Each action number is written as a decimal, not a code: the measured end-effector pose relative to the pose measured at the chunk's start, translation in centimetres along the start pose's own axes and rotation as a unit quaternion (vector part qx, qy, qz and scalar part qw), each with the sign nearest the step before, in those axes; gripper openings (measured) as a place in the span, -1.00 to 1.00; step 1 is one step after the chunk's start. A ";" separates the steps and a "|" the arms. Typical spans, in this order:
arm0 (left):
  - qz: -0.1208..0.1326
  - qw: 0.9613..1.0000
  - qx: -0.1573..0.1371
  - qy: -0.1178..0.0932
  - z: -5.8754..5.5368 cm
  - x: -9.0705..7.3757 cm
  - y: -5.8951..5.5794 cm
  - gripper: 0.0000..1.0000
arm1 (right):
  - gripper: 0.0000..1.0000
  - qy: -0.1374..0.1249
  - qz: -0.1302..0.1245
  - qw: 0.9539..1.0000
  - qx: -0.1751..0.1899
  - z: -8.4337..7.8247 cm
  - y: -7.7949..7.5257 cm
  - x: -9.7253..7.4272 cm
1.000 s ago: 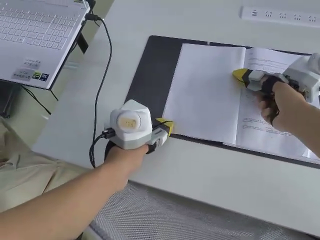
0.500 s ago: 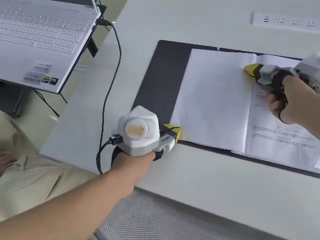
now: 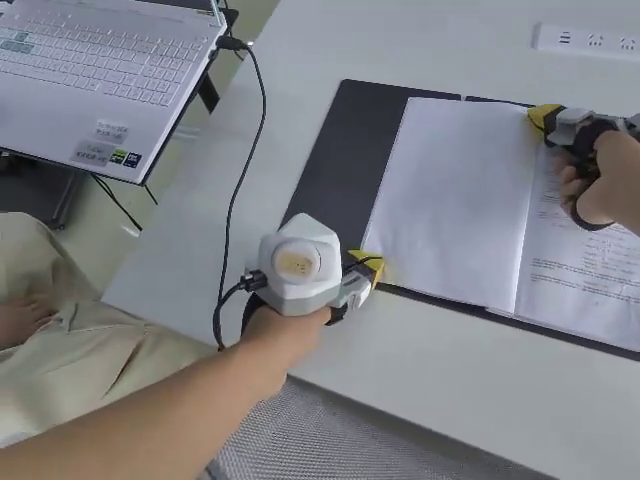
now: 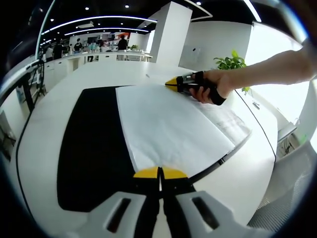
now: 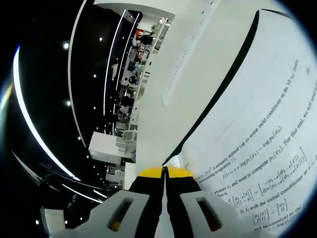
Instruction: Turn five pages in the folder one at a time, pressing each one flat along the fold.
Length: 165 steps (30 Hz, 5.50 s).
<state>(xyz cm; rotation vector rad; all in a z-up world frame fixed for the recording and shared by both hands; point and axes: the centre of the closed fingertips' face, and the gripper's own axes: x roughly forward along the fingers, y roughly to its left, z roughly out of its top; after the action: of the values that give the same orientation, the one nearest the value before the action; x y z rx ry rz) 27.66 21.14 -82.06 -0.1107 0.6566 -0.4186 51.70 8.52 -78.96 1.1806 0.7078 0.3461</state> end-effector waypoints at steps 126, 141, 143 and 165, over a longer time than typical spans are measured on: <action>-0.030 0.999 0.034 0.016 3.6 -11.7 -5.0 -0.29 | -0.31 0.105 -0.012 0.951 -0.292 -11.0 1.1 -35.6; -0.030 0.998 0.034 0.031 4.1 -16.6 -4.7 -0.12 | -0.14 0.096 -0.032 0.928 -0.359 -9.8 2.0 -39.0; -0.032 0.998 0.034 0.033 4.0 -16.6 -4.7 -0.11 | -0.12 0.100 -0.032 0.926 -0.364 -10.0 2.0 -39.0; -0.038 0.997 0.048 0.052 3.6 -14.6 -5.6 -0.08 | -0.15 0.088 -0.048 0.929 -0.356 -8.8 0.5 -39.3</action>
<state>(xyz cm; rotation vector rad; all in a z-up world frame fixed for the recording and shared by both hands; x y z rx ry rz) 17.51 21.98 -69.65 -0.0229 0.7343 -0.5314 16.87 -8.28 -67.64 0.4265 0.7053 0.5717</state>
